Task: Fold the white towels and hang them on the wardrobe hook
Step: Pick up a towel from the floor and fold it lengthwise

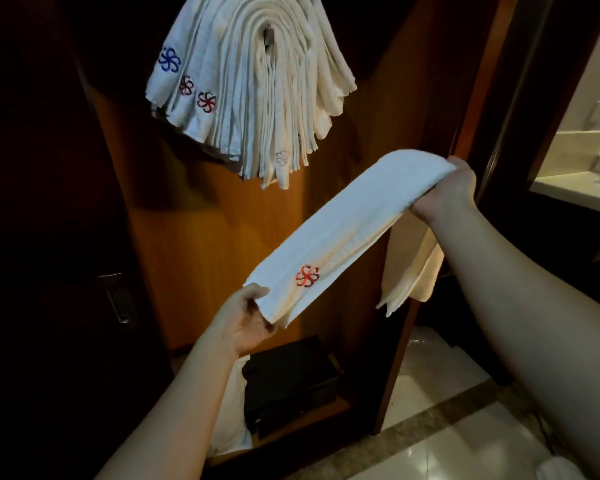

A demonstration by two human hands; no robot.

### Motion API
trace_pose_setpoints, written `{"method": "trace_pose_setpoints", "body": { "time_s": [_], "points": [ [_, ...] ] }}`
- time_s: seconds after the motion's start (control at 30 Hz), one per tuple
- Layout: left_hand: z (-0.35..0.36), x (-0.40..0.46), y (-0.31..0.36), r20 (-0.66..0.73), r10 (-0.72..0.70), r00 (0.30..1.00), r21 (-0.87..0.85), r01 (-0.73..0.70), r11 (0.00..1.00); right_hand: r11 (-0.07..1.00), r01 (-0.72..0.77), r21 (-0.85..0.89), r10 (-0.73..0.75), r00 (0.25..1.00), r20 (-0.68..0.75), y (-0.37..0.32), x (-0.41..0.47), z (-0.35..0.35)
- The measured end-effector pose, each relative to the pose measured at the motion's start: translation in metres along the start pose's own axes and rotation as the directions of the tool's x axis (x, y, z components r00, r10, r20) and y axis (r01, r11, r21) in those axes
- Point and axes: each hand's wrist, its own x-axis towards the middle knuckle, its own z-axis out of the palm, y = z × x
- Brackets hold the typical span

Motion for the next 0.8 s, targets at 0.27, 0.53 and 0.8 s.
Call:
{"method": "trace_pose_setpoints", "body": {
  "time_s": [0.27, 0.53, 0.8],
  "points": [
    [-0.013, 0.017, -0.006, 0.087, 0.112, 0.990, -0.204, -0.092, 0.975, 0.998, 0.042, -0.057, -0.039, 0.998, 0.048, 0.000, -0.012, 0.028],
    [0.002, 0.027, -0.012, -0.250, 0.010, 0.968, 0.338, 0.078, 0.938, 0.943, 0.097, -0.319, -0.013, 0.967, 0.255, 0.020, -0.035, 0.076],
    [0.102, -0.036, 0.015, 0.279, 0.594, 0.754, 0.476, -0.646, 0.597, 0.708, 0.267, -0.654, 0.035, 0.912, 0.409, 0.047, -0.063, 0.121]
  ]
}}
